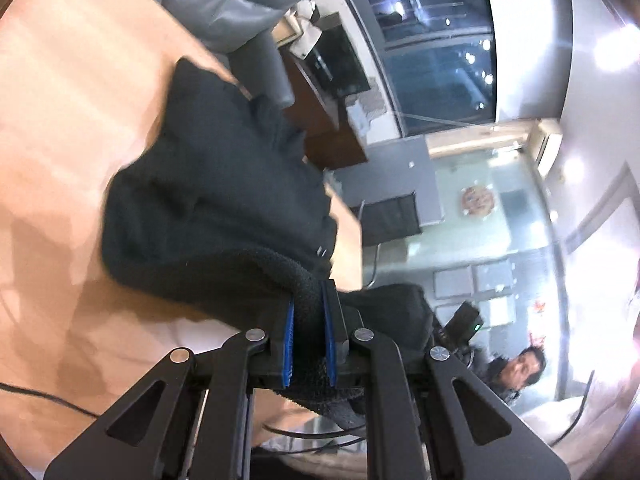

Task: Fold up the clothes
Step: 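Lift the hem with both grippers and fold it toward the collar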

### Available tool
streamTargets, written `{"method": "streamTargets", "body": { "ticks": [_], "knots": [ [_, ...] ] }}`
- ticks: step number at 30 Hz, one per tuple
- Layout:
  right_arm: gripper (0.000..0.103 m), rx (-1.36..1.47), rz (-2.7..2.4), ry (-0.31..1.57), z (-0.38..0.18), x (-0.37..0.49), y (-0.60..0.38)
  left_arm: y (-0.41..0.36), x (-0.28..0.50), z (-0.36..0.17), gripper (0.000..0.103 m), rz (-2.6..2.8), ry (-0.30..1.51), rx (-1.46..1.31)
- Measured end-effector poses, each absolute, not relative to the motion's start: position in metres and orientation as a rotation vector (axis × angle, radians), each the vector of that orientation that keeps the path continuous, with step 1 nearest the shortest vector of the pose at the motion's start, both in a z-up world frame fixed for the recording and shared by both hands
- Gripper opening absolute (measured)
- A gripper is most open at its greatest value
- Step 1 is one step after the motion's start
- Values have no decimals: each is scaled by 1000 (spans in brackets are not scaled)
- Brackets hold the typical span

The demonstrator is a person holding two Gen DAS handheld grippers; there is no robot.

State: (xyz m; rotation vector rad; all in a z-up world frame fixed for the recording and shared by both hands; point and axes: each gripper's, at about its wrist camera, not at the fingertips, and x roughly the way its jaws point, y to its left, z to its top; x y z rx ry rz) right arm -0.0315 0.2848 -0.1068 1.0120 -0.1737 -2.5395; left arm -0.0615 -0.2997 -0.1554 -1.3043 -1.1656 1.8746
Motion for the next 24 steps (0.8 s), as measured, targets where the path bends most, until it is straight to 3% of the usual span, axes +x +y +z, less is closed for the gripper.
{"method": "streamTargets", "body": {
  "ticks": [16, 24],
  "knots": [
    [8, 962, -2511, -268, -155, -160, 330, -278, -196, -170, 10, 2074, -1290, -1225],
    [8, 1065, -2511, -313, -206, -238, 341, -274, -284, -220, 11, 2081, -1267, -1293]
  ]
}}
